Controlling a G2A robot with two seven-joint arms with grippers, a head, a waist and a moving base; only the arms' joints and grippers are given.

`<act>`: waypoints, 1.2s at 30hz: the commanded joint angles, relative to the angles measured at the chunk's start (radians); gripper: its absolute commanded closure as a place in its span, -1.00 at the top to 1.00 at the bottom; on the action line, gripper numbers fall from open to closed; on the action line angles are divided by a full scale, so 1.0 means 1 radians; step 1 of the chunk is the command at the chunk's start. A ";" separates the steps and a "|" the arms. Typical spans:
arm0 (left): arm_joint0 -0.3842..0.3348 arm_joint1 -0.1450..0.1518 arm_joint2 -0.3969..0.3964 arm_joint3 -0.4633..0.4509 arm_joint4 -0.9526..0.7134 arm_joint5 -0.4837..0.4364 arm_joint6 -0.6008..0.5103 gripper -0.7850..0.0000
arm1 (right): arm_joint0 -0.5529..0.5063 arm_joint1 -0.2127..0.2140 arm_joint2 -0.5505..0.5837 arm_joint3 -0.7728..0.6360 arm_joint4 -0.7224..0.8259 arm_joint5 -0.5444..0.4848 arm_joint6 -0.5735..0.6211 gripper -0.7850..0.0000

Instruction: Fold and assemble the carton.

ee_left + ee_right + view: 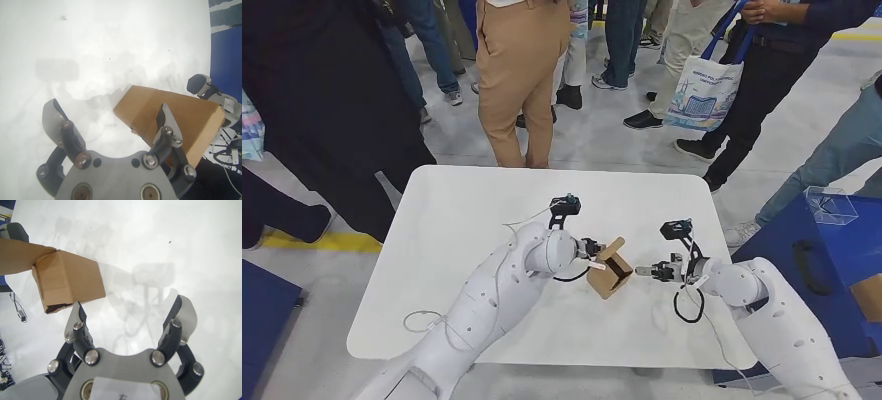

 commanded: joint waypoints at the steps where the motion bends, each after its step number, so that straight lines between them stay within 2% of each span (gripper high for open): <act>1: 0.023 0.008 -0.009 -0.042 0.020 0.009 -0.011 1.00 | -0.001 0.002 0.010 0.004 0.009 -0.016 0.005 1.00; 7: 0.079 0.024 -0.033 -0.136 0.061 0.031 -0.036 1.00 | -0.001 0.011 0.044 0.022 0.038 -0.060 0.063 1.00; 12: 0.109 0.030 -0.054 -0.171 0.082 0.070 -0.032 1.00 | -0.006 0.016 0.060 0.036 0.069 -0.079 0.124 1.00; 18: 0.131 0.034 -0.064 -0.197 0.099 0.072 -0.045 1.00 | -0.011 0.006 0.023 0.028 0.074 -0.062 0.095 1.00; 28: 0.197 0.043 -0.072 -0.292 0.136 0.058 -0.060 1.00 | 0.001 -0.009 -0.035 0.026 0.030 -0.040 0.050 1.00; 36: 0.195 0.033 -0.047 -0.263 0.158 0.070 -0.063 1.00 | 0.008 -0.007 0.001 0.035 0.085 -0.057 0.049 1.00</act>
